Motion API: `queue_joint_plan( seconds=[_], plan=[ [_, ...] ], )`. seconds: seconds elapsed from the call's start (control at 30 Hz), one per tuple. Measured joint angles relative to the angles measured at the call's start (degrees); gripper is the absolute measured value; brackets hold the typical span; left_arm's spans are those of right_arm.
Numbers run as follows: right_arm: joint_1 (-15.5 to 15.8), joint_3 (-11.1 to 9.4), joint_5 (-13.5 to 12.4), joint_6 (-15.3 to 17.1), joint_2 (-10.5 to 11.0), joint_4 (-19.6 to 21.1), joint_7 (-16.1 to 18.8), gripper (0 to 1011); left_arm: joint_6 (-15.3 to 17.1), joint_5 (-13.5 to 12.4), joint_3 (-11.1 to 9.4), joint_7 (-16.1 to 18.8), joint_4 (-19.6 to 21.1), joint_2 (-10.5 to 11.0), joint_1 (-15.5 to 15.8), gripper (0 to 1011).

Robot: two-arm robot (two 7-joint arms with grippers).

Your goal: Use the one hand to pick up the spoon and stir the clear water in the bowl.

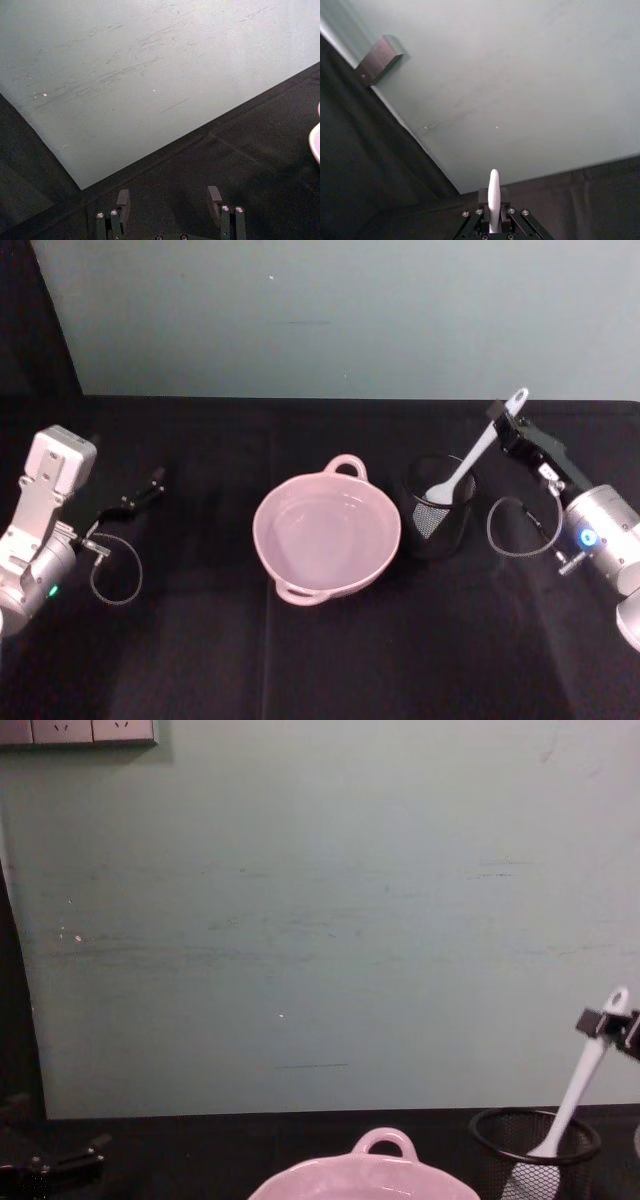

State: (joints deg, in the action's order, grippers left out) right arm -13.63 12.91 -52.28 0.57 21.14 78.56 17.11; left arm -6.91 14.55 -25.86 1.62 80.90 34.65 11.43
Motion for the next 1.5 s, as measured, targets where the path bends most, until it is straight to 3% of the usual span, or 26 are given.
queue_joint_plan(
  seconds=[0.13, 0.23, 0.27, 0.3, 0.5, 0.7, 0.97, 1.5],
  plan=[
    [-0.3, 0.8, 3.1, -0.4, 1.6, 2.7, -0.3, 116, 0.0, 0.0, 0.0, 0.0, 0.0, 0.0, 0.0, 1011],
    [-1.1, 2.1, 7.7, -0.4, 3.7, 5.6, -0.3, 116, 0.0, 0.0, 0.0, 0.0, 0.0, 0.0, 0.0, 1011],
    [-1.1, 2.1, 7.7, -0.4, 3.7, 5.6, -0.3, 116, 0.0, 0.0, 0.0, 0.0, 0.0, 0.0, 0.0, 1011],
    [-1.6, 2.7, 9.6, 0.0, 4.7, 6.8, -0.3, 116, 0.0, 0.0, 0.0, 0.0, 0.0, 0.0, 0.0, 1011],
    [-3.4, 3.9, 14.1, 2.6, 7.4, 11.3, 0.3, 116, 0.0, 0.0, 0.0, 0.0, 0.0, 0.0, 0.0, 1011],
    [-5.2, 4.1, 16.0, 5.9, 8.6, 14.7, 1.2, 116, 0.0, 0.0, 0.0, 0.0, 0.0, 0.0, 0.0, 1011],
    [-7.0, 4.8, 17.3, 9.7, 9.3, 16.3, 1.8, 116, 0.0, 0.0, 0.0, 0.0, 0.0, 0.0, 0.0, 1011],
    [-6.9, 4.8, 17.2, 9.7, 9.3, 16.3, 1.8, 116, 0.0, 0.0, 0.0, 0.0, 0.0, 0.0, 0.0, 1011]
  ],
)
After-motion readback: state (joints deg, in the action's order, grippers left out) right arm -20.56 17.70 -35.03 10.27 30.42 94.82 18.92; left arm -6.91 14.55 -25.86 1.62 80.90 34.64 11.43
